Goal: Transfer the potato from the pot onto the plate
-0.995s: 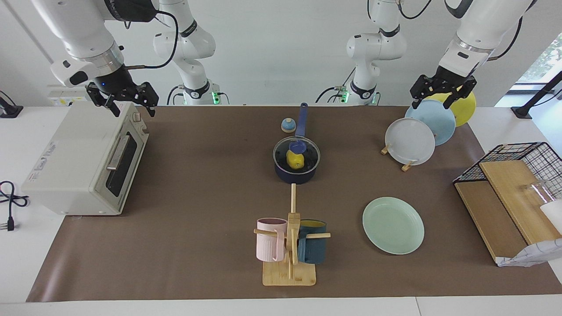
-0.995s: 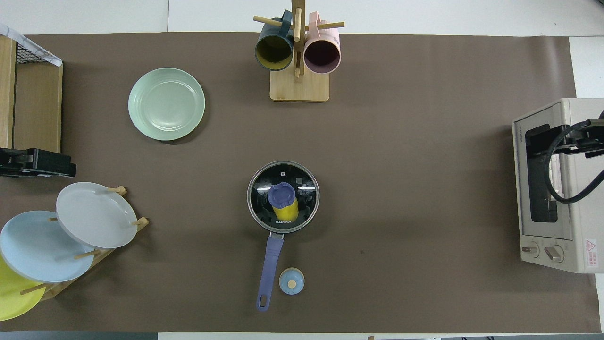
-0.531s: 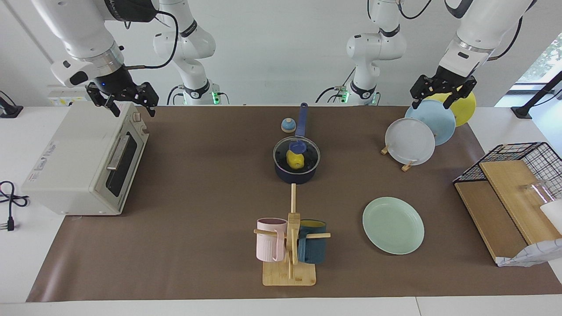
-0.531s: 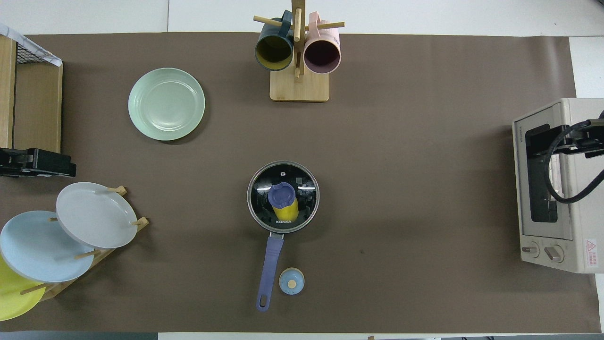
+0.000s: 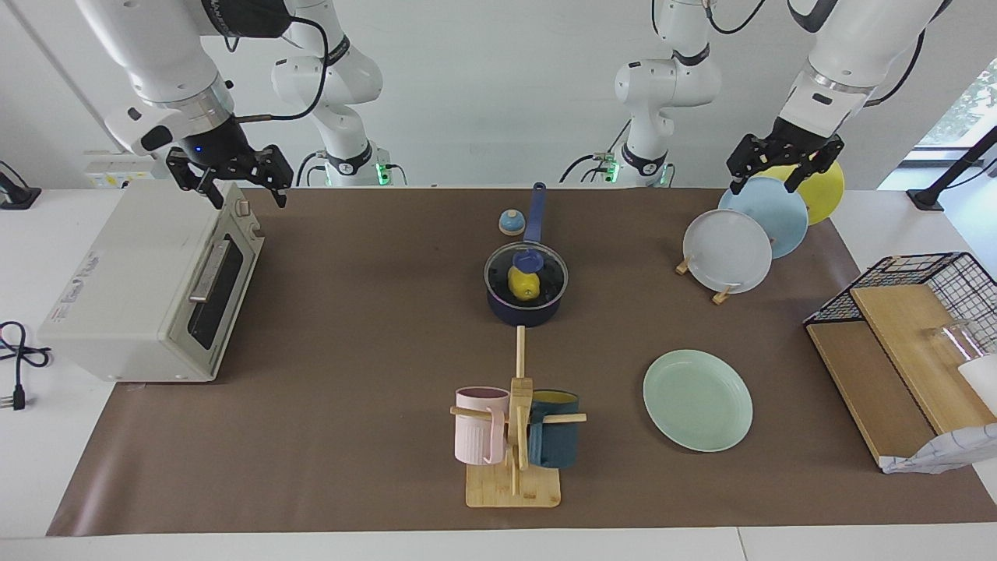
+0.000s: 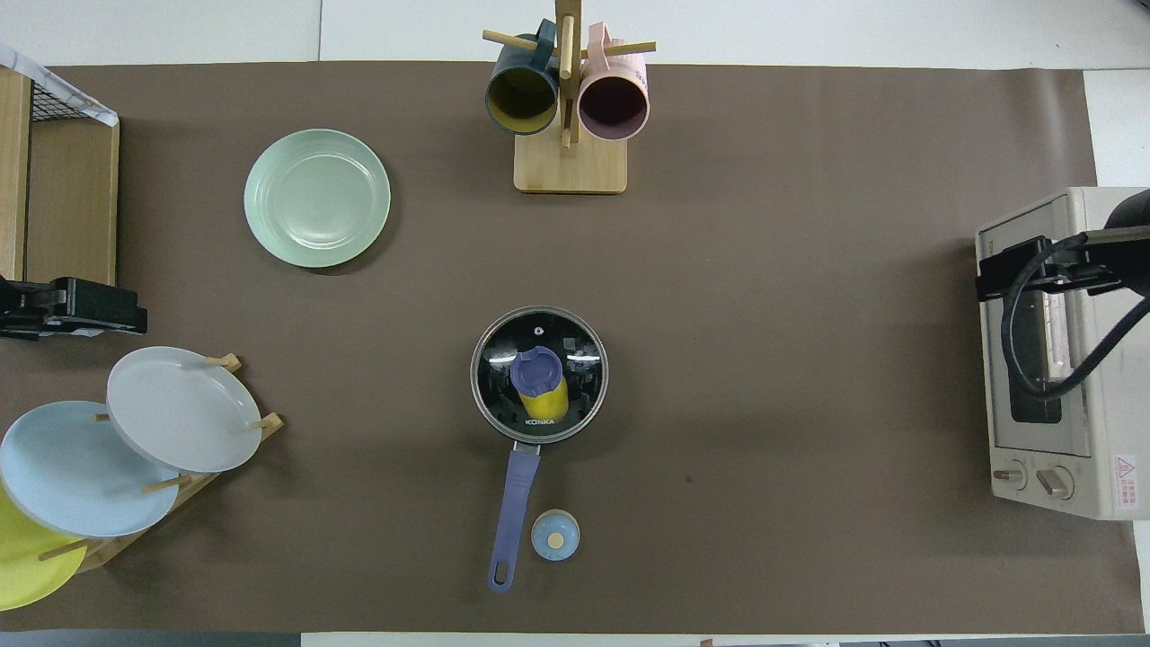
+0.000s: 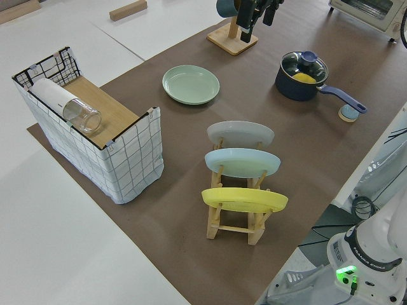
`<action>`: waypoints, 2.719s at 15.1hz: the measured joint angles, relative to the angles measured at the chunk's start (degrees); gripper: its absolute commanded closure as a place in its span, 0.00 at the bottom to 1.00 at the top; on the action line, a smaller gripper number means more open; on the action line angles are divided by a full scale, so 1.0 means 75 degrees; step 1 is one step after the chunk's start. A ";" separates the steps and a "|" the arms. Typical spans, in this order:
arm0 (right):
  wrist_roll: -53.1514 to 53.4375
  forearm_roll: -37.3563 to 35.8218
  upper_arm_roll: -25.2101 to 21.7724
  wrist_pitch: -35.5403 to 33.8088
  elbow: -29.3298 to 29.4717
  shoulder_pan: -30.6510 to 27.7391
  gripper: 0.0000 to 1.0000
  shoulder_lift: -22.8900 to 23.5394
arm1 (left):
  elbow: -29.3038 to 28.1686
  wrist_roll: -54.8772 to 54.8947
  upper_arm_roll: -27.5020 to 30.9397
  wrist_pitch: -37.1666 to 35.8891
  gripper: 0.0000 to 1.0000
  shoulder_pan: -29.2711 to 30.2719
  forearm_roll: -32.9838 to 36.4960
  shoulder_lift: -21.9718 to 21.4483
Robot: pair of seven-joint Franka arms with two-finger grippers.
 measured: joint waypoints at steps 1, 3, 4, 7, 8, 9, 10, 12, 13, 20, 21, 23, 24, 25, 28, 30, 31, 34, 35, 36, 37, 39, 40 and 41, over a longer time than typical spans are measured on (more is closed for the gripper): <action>0.0015 0.0000 0.0063 -0.0001 0.0002 0.0005 0.00 0.0005 | 0.0000 -0.0014 -0.0001 0.0000 0.00 0.0000 0.0000 0.0000; 0.0323 0.0000 0.0250 -0.0003 0.0064 0.0110 0.00 0.0050 | 0.0000 -0.0040 -0.0001 0.0014 0.00 0.0000 0.0000 0.0000; 0.0581 0.0000 0.0310 -0.0026 0.0158 0.0263 0.00 0.0128 | 0.0000 -0.0053 -0.0001 0.0044 0.00 0.0000 0.0000 0.0000; 0.1467 0.0002 0.0363 -0.0074 0.0695 0.0976 0.00 0.0689 | 0.0002 -0.0088 -0.0014 0.0284 0.00 -0.0002 -0.0002 -0.0016; 0.1870 0.0002 0.0376 -0.0073 0.0912 0.1277 0.00 0.0969 | 0.0002 -0.0113 -0.0019 0.0474 0.00 -0.0002 -0.0002 -0.0020; 0.2270 0.0002 0.0384 -0.0047 0.1115 0.1588 0.00 0.1244 | 0.0002 -0.0164 -0.0022 0.0592 0.00 -0.0003 -0.0003 -0.0020; 0.2685 0.0002 0.0392 0.0023 0.1291 0.1915 0.00 0.1507 | 0.0002 -0.0252 -0.0031 0.0644 0.00 -0.0004 -0.0004 -0.0021; 0.3646 0.0002 0.0403 0.0312 0.1532 0.2590 0.00 0.1973 | 0.0002 -0.0467 -0.0062 0.0661 0.00 -0.0007 -0.0005 -0.0021; 0.4108 0.0002 0.0407 0.0519 0.1589 0.2919 0.00 0.2169 | 0.0002 -0.0502 -0.0073 0.0661 0.00 -0.0007 -0.0005 -0.0021; 0.5698 -0.0012 0.0404 0.2067 0.1668 0.4325 0.00 0.2942 | 0.0002 -0.0558 -0.0076 0.0665 0.00 -0.0007 -0.0005 -0.0026; 0.5847 -0.0013 0.0403 0.2249 0.1625 0.4450 0.00 0.3061 | 0.0002 -0.0558 -0.0076 0.0664 0.00 -0.0007 -0.0005 -0.0026; 0.5953 -0.0016 0.0402 0.2640 0.1341 0.4567 0.00 0.3225 | 0.0002 -0.0564 -0.0076 0.0664 0.00 -0.0007 -0.0005 -0.0026; 0.5955 -0.0018 0.0401 0.2828 0.1143 0.4576 0.00 0.3244 | 0.0000 -0.0564 -0.0076 0.0664 0.00 -0.0007 -0.0005 -0.0026; 0.5955 -0.0018 0.0400 0.2970 0.0970 0.4578 0.00 0.3241 | -0.0007 -0.0564 -0.0077 0.0664 0.00 -0.0007 -0.0005 -0.0026; 0.5955 -0.0019 0.0403 0.3326 0.0482 0.4691 0.00 0.3111 | -0.0104 -0.0564 -0.0088 0.0664 0.00 -0.0013 -0.0006 -0.0046; 0.5955 -0.0021 0.0402 0.3761 -0.0019 0.4773 0.00 0.2928 | -0.0188 -0.0564 -0.0114 0.0664 0.00 -0.0043 -0.0010 -0.0067; 0.5955 -0.0022 0.0403 0.3878 -0.0217 0.4814 0.00 0.2850 | -0.0248 -0.0564 -0.0121 0.0664 0.00 -0.0078 -0.0011 -0.0088; 0.5955 -0.0061 0.0403 0.4112 -0.0714 0.4909 0.00 0.2636 | -0.0477 -0.0564 -0.0144 0.0662 0.00 -0.0251 -0.0014 -0.0215; 0.5955 -0.0094 0.0402 0.4235 -0.0888 0.4926 0.00 0.2570 | -0.0551 -0.0564 -0.0144 0.0660 0.00 -0.0291 -0.0014 -0.0262; 0.5955 -0.0141 0.0402 0.4310 -0.1031 0.4947 0.00 0.2517 | -0.0623 -0.0564 -0.0148 0.0658 0.00 -0.0321 -0.0014 -0.0306; 0.5955 -0.0210 0.0402 0.4335 -0.1143 0.4964 0.00 0.2471 | -0.0694 -0.0564 -0.0163 0.0654 0.00 -0.0351 -0.0016 -0.0348; 0.5955 -0.0323 0.0402 0.4410 -0.1306 0.4978 0.00 0.2396 | -0.0797 -0.0564 -0.0176 0.0645 0.00 -0.0434 -0.0018 -0.0415; 0.5955 -0.0361 0.0401 0.4482 -0.1375 0.4978 0.00 0.2369 | -0.0850 -0.0564 -0.0179 0.0639 0.00 -0.0471 -0.0019 -0.0440; 0.5955 -0.0373 0.0401 0.4522 -0.1420 0.4978 0.06 0.2354 | -0.0908 -0.0564 -0.0180 0.0637 0.00 -0.0524 -0.0020 -0.0460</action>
